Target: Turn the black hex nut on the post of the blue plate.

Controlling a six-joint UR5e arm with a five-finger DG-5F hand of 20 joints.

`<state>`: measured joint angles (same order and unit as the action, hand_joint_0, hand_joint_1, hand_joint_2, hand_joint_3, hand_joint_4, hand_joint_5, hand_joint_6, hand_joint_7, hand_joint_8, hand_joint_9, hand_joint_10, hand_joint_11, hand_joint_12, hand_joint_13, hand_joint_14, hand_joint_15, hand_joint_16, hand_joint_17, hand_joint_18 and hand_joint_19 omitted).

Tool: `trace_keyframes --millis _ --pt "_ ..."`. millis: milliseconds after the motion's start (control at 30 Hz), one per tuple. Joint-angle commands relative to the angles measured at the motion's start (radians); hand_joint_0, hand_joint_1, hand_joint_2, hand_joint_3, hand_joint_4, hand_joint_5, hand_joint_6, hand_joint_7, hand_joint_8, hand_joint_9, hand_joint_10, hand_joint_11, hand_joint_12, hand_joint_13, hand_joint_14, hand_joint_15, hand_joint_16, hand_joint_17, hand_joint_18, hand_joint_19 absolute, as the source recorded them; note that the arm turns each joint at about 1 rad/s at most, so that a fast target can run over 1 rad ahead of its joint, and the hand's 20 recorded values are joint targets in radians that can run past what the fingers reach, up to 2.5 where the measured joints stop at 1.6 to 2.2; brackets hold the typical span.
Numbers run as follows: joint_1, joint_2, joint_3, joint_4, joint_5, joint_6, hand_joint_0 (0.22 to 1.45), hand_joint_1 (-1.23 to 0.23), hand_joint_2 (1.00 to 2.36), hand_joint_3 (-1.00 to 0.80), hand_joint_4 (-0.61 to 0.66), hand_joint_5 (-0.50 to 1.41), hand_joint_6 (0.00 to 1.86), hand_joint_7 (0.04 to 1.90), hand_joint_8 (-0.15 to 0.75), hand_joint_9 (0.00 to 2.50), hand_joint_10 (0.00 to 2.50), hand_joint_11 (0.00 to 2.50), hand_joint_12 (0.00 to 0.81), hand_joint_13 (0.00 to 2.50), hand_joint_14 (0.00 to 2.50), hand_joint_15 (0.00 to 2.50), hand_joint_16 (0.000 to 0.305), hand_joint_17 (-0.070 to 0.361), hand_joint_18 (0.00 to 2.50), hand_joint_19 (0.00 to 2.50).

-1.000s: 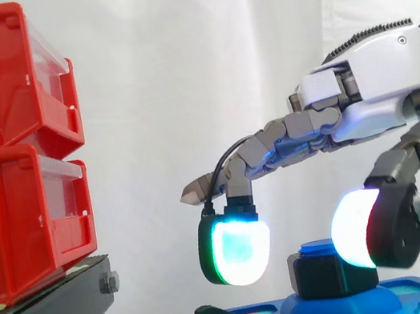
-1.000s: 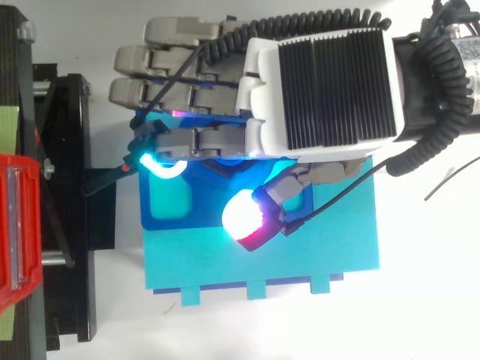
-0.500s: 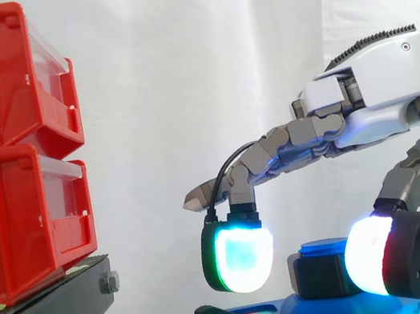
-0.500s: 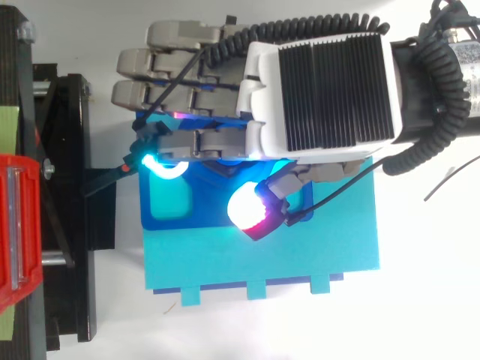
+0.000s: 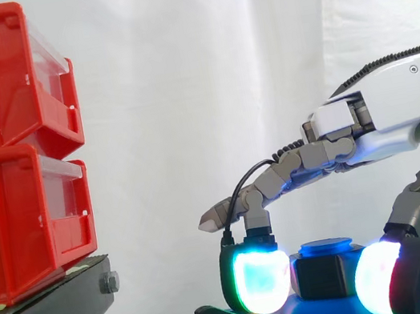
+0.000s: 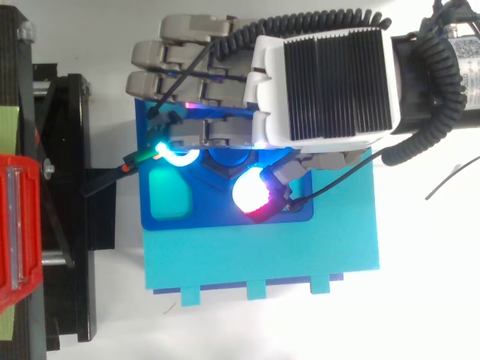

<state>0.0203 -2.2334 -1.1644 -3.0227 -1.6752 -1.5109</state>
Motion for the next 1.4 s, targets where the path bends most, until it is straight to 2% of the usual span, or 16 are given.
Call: trace_keyframes --millis 0,600,833,1000,1167,1233,1300,1333,1367 --pt "0.0 0.0 -0.003 0.001 0.0 -0.003 0.49 -0.82 1.0 -0.5 0.1 -0.25 0.5 0.99 0.156 0.04 0.0 0.0 0.315 0.12 0.0 0.02 0.05 0.113 0.0 0.01" --pt "-0.01 0.0 -0.003 -0.005 0.0 -0.015 0.52 -0.77 1.0 -0.5 0.1 -0.21 0.5 1.14 0.163 0.06 0.0 0.0 0.312 0.14 0.0 0.02 0.048 0.107 0.0 0.02" --pt "-0.01 0.0 -0.003 -0.001 0.0 -0.017 0.48 -0.73 1.0 -0.5 0.13 -0.22 0.5 1.12 0.177 0.07 0.0 0.0 0.324 0.15 0.0 0.03 0.05 0.112 0.0 0.03" --pt "-0.011 0.0 -0.003 -0.001 0.0 -0.017 0.42 -0.62 1.0 -0.5 0.16 -0.24 0.5 0.98 0.202 0.07 0.0 0.0 0.353 0.14 0.0 0.04 0.057 0.128 0.0 0.03" --pt "-0.01 0.001 -0.001 0.001 -0.003 -0.014 0.4 -0.54 1.0 -0.5 0.15 -0.25 0.5 0.89 0.209 0.05 0.0 0.0 0.364 0.13 0.0 0.04 0.059 0.133 0.0 0.04" --pt "-0.008 0.001 0.011 -0.004 -0.001 -0.011 0.4 -0.53 1.0 -0.5 0.15 -0.25 0.5 0.89 0.21 0.05 0.0 0.0 0.367 0.13 0.0 0.04 0.059 0.134 0.0 0.05" --pt "-0.003 0.001 0.069 -0.018 0.0 -0.009 0.41 -0.51 1.0 -0.5 0.14 -0.25 0.5 0.87 0.21 0.04 0.0 0.0 0.367 0.12 0.0 0.04 0.06 0.134 0.0 0.04" --pt "-0.003 0.001 0.069 -0.018 0.0 -0.009 0.41 -0.5 1.0 -0.5 0.14 -0.25 0.5 0.87 0.21 0.04 0.0 0.0 0.368 0.12 0.0 0.04 0.06 0.134 0.0 0.04" --pt "-0.003 0.003 0.112 -0.087 -0.006 -0.012 0.41 -0.49 1.0 -0.5 0.14 -0.25 0.5 0.87 0.21 0.04 0.0 0.0 0.368 0.12 0.0 0.04 0.06 0.134 0.0 0.04"
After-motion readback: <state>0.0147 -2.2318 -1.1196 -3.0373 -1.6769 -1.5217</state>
